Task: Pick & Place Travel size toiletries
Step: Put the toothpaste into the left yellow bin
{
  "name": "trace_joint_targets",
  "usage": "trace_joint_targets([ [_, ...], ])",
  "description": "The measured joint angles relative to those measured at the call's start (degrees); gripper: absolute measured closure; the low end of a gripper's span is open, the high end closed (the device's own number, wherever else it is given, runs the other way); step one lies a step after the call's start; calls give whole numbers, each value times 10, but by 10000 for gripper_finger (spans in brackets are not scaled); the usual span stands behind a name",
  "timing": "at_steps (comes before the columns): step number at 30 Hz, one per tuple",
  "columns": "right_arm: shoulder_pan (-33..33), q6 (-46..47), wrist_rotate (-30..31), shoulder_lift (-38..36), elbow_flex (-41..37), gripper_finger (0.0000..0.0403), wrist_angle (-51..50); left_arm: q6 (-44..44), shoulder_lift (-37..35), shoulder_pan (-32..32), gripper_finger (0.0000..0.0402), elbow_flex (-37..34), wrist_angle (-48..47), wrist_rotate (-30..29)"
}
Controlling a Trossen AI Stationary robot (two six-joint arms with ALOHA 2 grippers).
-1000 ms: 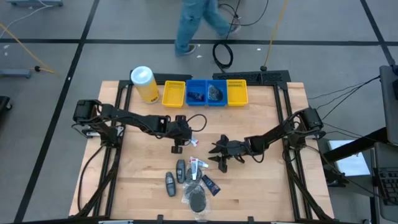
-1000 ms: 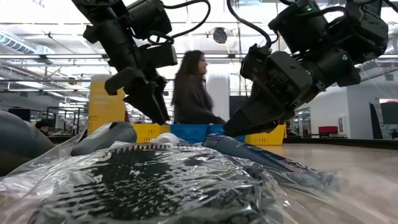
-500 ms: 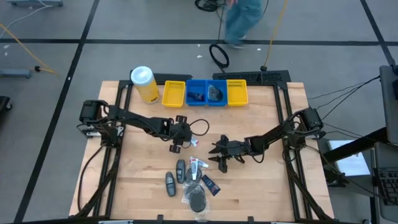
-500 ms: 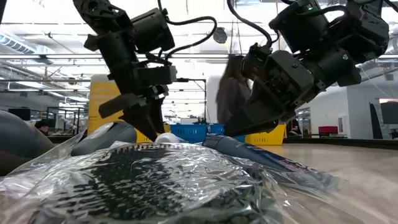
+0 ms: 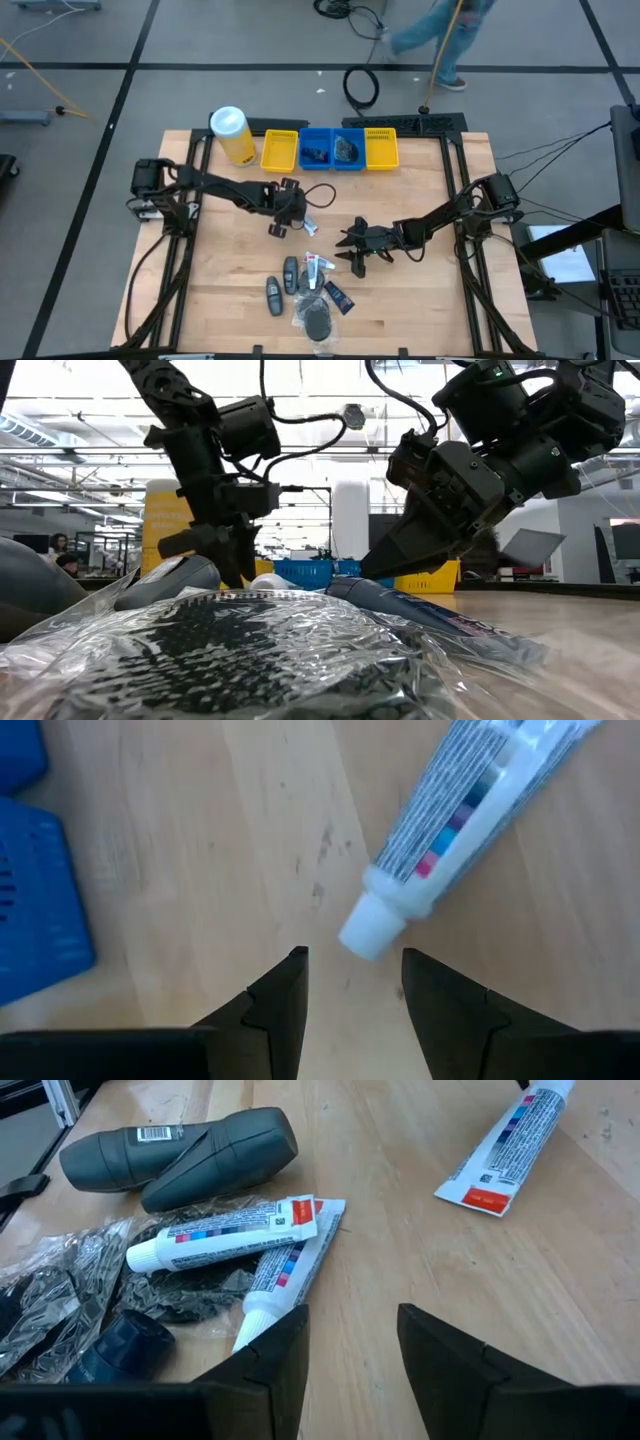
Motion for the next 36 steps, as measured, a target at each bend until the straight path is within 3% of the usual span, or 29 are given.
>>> trace_joint_targets([
  [5,0,0,0,0,0,258,0,19,0,13,238,0,9,50],
  [22,0,0,0,0,0,261,-2,57,21,7,242,1,25,76],
  [26,0,0,0,0,0,261,-2,61,21,7,276,2,24,89],
  [32,0,0,0,0,0,261,-2,61,23,7,365,6,25,93],
  [36,0,0,0,0,0,261,-1,49,23,7,365,6,25,92],
])
